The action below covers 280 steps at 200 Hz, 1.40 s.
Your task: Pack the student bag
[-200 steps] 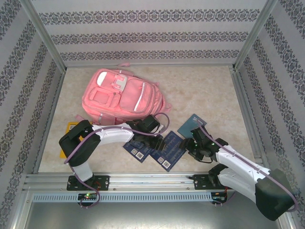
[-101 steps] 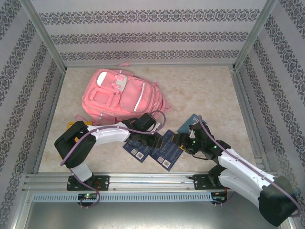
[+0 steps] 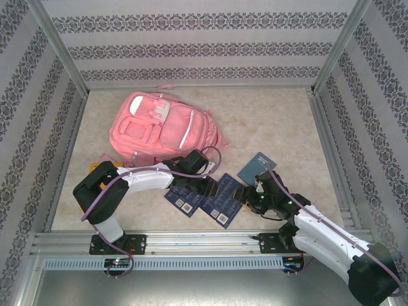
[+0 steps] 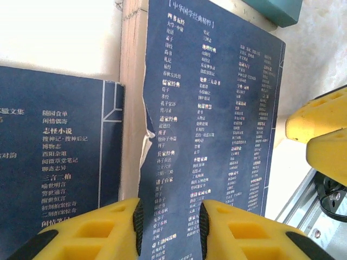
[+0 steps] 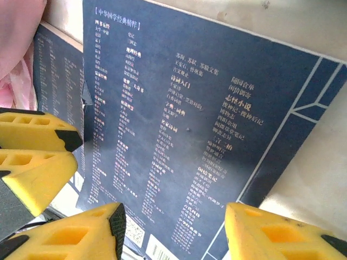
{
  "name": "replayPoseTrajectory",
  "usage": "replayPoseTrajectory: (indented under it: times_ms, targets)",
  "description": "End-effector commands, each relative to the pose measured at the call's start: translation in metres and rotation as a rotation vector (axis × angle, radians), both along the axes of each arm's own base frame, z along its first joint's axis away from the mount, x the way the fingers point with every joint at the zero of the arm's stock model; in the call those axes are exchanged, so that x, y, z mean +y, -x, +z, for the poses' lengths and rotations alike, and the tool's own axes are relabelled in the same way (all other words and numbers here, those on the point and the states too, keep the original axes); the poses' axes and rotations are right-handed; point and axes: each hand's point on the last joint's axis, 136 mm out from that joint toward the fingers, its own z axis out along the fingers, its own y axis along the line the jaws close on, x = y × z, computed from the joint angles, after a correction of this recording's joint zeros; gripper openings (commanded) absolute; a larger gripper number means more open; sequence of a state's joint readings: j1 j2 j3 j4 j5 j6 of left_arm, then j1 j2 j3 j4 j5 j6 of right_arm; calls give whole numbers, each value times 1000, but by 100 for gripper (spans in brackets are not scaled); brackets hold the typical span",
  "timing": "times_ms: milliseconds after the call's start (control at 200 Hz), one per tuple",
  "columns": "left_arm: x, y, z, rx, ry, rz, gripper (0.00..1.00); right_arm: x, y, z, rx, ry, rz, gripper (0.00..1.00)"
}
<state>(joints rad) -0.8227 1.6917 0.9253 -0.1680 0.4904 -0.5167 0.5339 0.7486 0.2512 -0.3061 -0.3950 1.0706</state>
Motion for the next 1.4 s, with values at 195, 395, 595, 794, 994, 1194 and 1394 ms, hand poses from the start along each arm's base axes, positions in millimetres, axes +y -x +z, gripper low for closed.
replayPoseTrajectory:
  times_ms: [195,395,595,794,994,1194,1394]
  targets:
    - [-4,-6,-3,2,23,6,34,-10,14,-16,52,40,-3,50]
    - [-6,-6,-3,5,29,5,34,-11,14,-20,61,44,-8,50]
    - [-8,-6,-5,14,34,4,33,-10,13,-25,69,44,-7,50]
    - [-12,-5,-7,30,47,1,30,1,1,-17,37,-6,-4,50]
    - [-14,-3,-12,50,59,-2,23,12,-13,-6,3,-57,-7,50]
    - [-15,-1,-13,61,68,-6,19,24,-24,13,-41,-132,-9,50]
    - [-17,0,-13,71,83,-9,16,28,-31,25,-74,-155,-3,49]
